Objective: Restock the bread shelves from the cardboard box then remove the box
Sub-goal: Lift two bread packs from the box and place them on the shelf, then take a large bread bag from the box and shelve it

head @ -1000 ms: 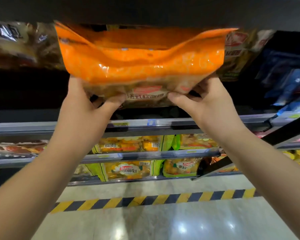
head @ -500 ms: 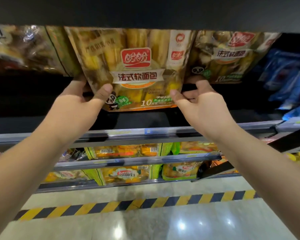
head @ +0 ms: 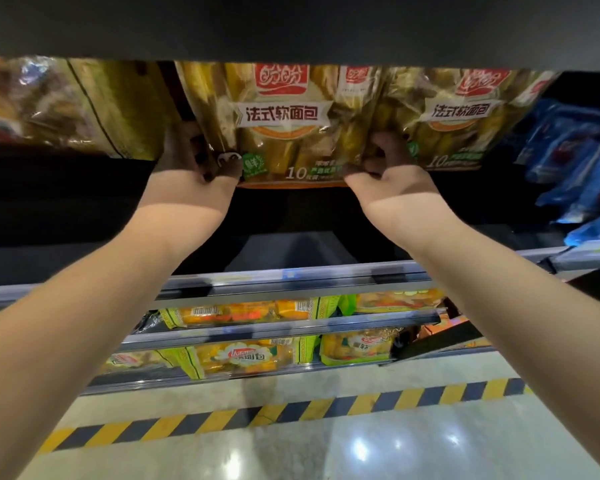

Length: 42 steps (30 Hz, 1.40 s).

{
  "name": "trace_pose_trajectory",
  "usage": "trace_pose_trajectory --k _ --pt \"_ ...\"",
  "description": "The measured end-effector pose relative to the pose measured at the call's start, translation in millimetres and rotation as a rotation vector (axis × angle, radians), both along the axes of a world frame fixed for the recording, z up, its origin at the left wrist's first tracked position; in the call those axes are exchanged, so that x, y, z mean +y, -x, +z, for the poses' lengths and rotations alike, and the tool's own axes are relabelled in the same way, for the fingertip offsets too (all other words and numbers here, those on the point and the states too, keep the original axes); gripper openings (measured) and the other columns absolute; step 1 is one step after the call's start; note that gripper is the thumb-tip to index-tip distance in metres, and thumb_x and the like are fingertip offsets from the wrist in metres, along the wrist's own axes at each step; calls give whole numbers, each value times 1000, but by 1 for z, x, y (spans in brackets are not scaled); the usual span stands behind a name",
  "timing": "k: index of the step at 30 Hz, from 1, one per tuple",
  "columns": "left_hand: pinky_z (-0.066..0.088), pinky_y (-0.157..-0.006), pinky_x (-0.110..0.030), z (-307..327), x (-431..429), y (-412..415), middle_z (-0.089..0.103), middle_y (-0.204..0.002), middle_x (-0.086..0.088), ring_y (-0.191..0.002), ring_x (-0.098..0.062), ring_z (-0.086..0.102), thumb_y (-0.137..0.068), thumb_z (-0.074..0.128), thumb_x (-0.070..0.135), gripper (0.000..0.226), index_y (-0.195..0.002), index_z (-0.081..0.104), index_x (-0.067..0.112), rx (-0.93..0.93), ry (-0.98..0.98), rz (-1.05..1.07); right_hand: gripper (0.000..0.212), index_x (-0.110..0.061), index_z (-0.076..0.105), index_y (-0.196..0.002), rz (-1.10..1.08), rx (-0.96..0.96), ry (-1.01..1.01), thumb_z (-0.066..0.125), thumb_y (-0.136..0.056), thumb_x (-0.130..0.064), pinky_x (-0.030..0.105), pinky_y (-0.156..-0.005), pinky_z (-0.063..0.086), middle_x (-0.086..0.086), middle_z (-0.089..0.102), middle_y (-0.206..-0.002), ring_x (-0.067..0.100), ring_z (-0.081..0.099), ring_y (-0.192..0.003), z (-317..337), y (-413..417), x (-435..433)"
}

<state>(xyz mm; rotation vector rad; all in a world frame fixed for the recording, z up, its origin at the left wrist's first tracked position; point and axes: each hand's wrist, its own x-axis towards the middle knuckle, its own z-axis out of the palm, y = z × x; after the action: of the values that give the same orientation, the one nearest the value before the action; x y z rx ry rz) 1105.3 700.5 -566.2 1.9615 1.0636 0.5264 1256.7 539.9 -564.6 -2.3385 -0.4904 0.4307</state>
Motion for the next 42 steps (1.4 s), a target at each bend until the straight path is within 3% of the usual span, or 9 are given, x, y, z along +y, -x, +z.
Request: trace_pose_trajectory --k 6,14,18,20,25,27,30,38,42 --pt "40 -92 -17 -5 5 3 63 -126 19 -116 -2 57 -96 68 34 59 -149 43 40 -15 44 -60 62 -40 30 -155 74 -36 57 56 -100 -49 27 -96 45 -5 55 -147 26 56 -130 -9 -6 -1" --pt "37 -67 8 -7 10 9 62 -119 24 -105 5 59 -96 69 31 66 -152 36 45 11 118 -102 56 -39 26 -158 75 -112 178 46 -106 -41 27 -87 39 -1 53 -151 33 56 -128 -9 -5 -1" --pt "44 -108 -27 1 11 17 55 -144 12 -130 -11 54 -94 73 32 86 -162 20 36 58 164 -154 54 -34 34 -154 61 -121 162 51 -103 -44 28 -88 43 1 57 -146 32 58 -126 1 4 -4" --pt "40 -115 -39 11 8 25 45 -155 5 -141 -19 46 -94 73 32 86 -161 21 35 122 132 -186 58 -28 35 -154 75 -113 196 52 -102 -48 34 -97 49 5 56 -146 31 57 -128 12 15 -9" --pt "45 -97 -37 66 -22 69 50 -145 -15 -130 -31 48 -98 56 51 71 -150 39 5 514 -270 -328 53 -13 47 -140 219 -212 389 51 -103 -50 31 -70 47 11 58 -119 25 59 -92 62 60 -36" --pt "47 -98 -40 89 -41 93 52 -133 -14 -130 -30 46 -97 60 46 73 -155 30 13 499 -300 -362 56 -15 45 -146 312 -289 370 54 -101 -47 36 -86 52 13 58 -129 28 58 -113 84 82 -49" --pt "40 -112 -41 128 -66 134 36 -154 -6 -143 -26 34 -96 60 46 80 -162 22 21 510 -388 -454 63 -21 36 -155 461 -313 342 58 -101 -45 38 -109 43 3 44 -151 23 43 -138 126 120 -66" --pt "52 -94 -54 243 -124 234 56 -133 -23 -125 -44 53 -77 84 34 65 -131 61 5 617 -628 -493 62 -6 61 -136 669 -545 354 83 -83 -29 51 -92 55 17 63 -128 39 61 -118 242 222 -110" --pt "53 -97 -57 290 -139 282 58 -133 -25 -125 -47 56 -70 89 33 68 -126 64 5 595 -648 -402 67 -11 64 -134 647 -636 278 88 -75 -30 48 -99 52 15 64 -131 36 60 -124 301 264 -125"
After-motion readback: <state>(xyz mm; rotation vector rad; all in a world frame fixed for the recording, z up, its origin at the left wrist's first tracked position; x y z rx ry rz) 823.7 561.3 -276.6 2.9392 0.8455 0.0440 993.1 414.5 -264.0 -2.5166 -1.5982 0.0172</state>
